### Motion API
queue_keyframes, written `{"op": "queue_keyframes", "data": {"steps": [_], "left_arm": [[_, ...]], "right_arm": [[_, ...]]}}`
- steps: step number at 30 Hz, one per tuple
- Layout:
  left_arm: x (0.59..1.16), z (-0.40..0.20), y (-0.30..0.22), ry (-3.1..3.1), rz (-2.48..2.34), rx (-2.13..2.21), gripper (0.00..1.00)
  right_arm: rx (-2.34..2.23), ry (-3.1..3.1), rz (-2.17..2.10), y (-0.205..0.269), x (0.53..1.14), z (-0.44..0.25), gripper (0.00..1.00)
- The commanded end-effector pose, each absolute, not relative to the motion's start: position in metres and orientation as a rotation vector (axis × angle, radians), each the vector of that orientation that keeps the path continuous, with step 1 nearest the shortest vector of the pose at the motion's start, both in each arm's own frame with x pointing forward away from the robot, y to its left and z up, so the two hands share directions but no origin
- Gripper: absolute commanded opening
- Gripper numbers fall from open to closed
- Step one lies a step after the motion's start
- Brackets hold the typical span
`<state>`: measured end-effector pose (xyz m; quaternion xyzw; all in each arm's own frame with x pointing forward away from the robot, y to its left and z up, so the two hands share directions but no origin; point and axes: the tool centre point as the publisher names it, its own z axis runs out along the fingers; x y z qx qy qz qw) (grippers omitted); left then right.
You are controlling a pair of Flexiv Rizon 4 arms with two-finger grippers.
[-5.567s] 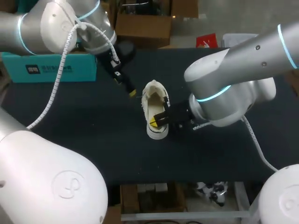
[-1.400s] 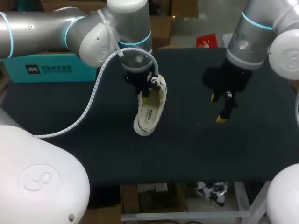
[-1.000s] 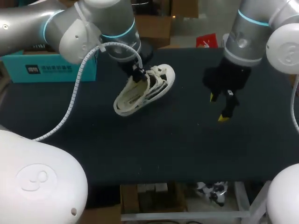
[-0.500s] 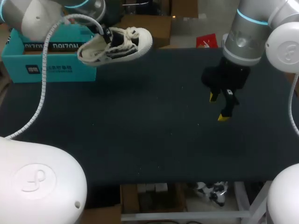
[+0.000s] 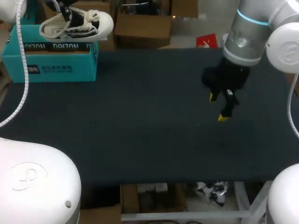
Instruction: Open the shoe tongue, take the insole out of the shoe, put the insole back into the shoe, and pack the shoe into the shoebox
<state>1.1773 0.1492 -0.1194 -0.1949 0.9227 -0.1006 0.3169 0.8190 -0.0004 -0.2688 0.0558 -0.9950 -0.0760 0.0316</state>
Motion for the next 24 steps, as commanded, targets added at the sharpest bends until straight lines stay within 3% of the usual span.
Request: {"op": "queue_keyframes", "data": {"steps": [1,24], "left_arm": [[1.217,-0.115,0.185,2.445,-0.31,-0.512,0.0],[1.233,-0.201,0.277,2.541,-0.178,-0.519,0.0]], "right_arm": [[0.172,-3.062,-0.23,0.0,0.819,-0.268,1.0],[0.172,-3.062,-0.23,0.0,0.819,-0.268,1.0]]}}
